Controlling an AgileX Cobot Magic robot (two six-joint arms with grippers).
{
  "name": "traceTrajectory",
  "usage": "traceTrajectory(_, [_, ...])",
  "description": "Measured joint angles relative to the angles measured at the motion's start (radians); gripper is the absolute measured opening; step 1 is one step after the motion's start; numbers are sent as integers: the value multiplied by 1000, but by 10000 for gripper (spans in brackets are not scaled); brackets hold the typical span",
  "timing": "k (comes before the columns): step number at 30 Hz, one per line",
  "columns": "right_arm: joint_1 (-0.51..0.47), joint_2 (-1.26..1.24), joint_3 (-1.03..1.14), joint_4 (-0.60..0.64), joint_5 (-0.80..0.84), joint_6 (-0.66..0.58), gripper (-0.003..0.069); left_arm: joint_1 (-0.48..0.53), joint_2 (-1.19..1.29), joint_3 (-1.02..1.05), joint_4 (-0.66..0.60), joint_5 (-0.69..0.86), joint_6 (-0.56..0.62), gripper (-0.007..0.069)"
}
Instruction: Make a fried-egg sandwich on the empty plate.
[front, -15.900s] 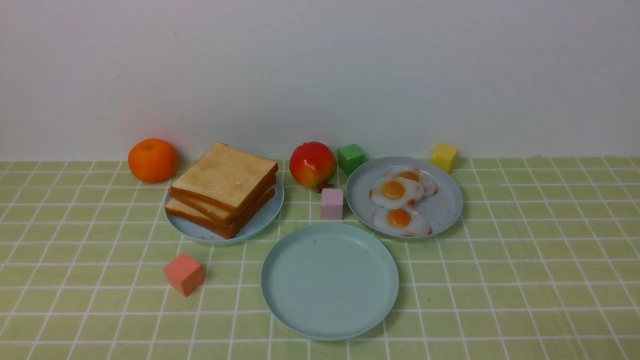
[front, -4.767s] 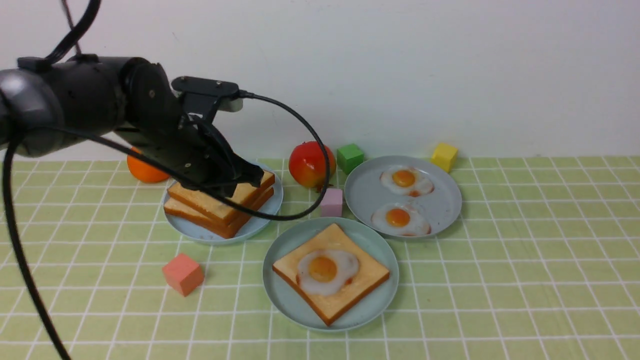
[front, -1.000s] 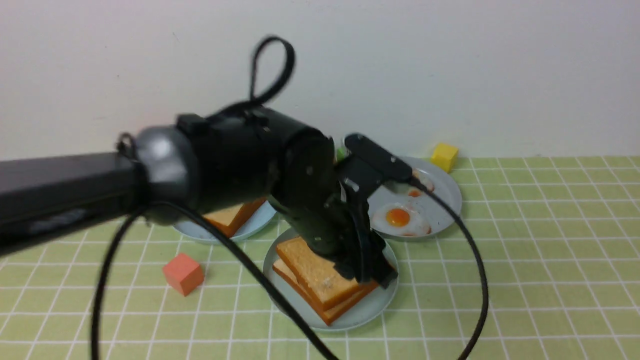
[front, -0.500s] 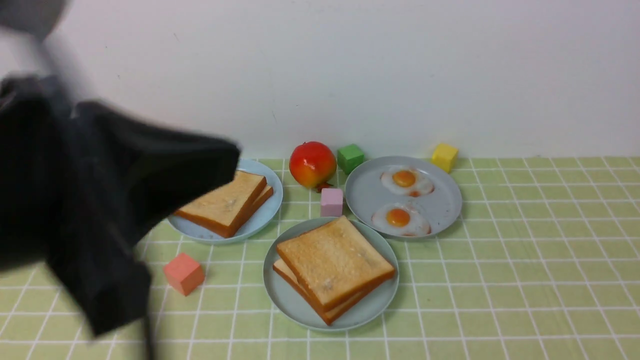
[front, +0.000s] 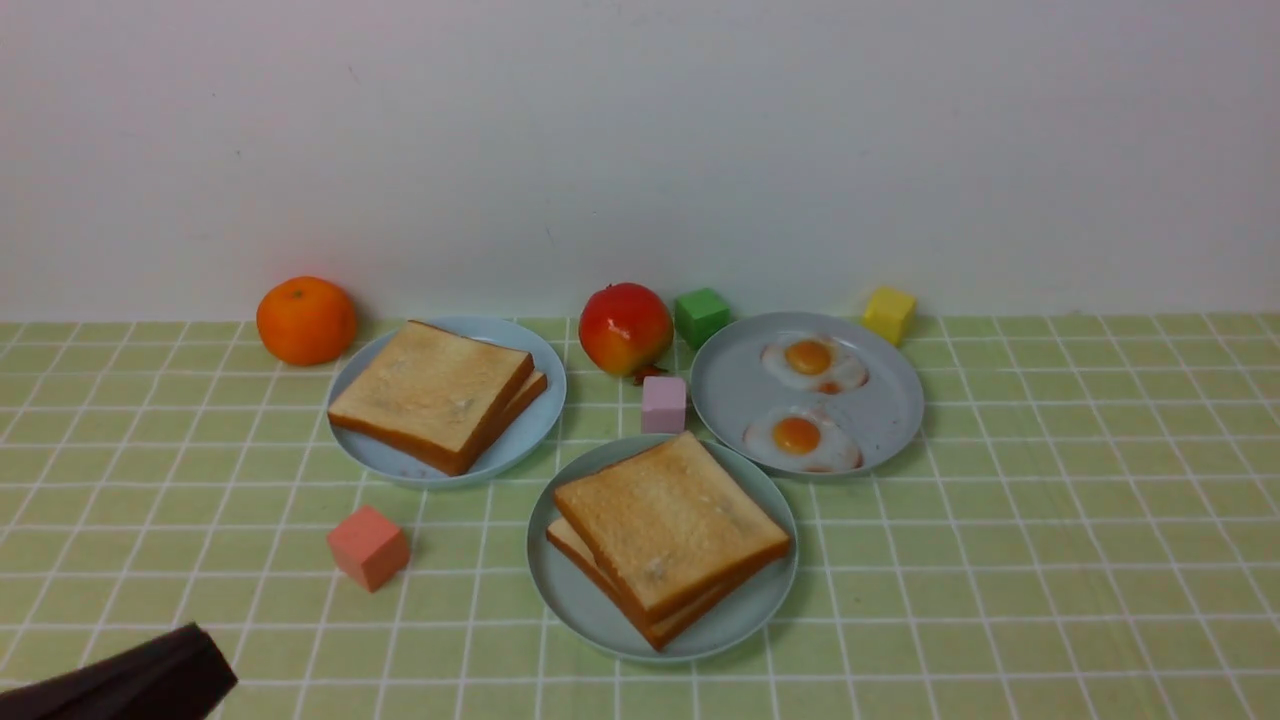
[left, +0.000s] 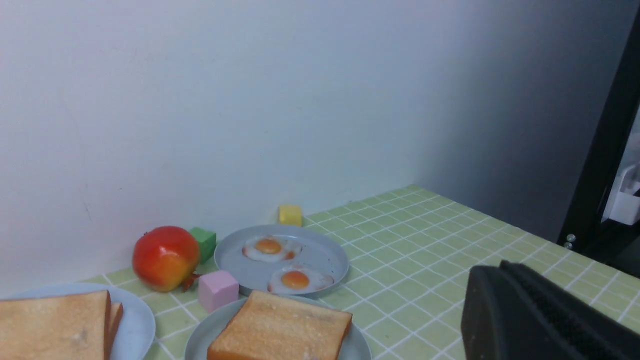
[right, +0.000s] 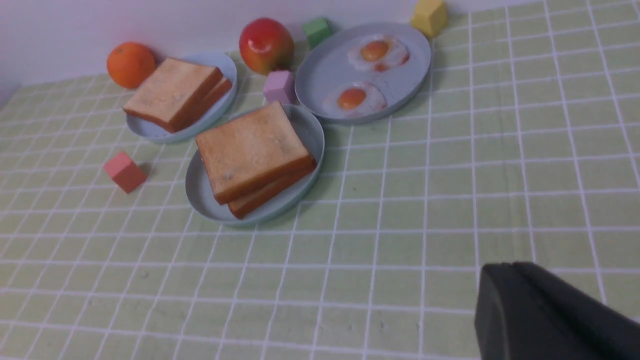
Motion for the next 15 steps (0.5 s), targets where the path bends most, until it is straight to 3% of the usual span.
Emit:
traceTrajectory(3, [0,-1,81,0,-156,2,3,0,-2,21,-1,14,0,-13])
traceTrajectory(9, [0,10,356,0,-657,4,13,0,-3,34,-1,115,0,-13])
traceTrajectory(15, [0,10,530,0,-878,4,19,0,-3,34,-1,151,0,-13])
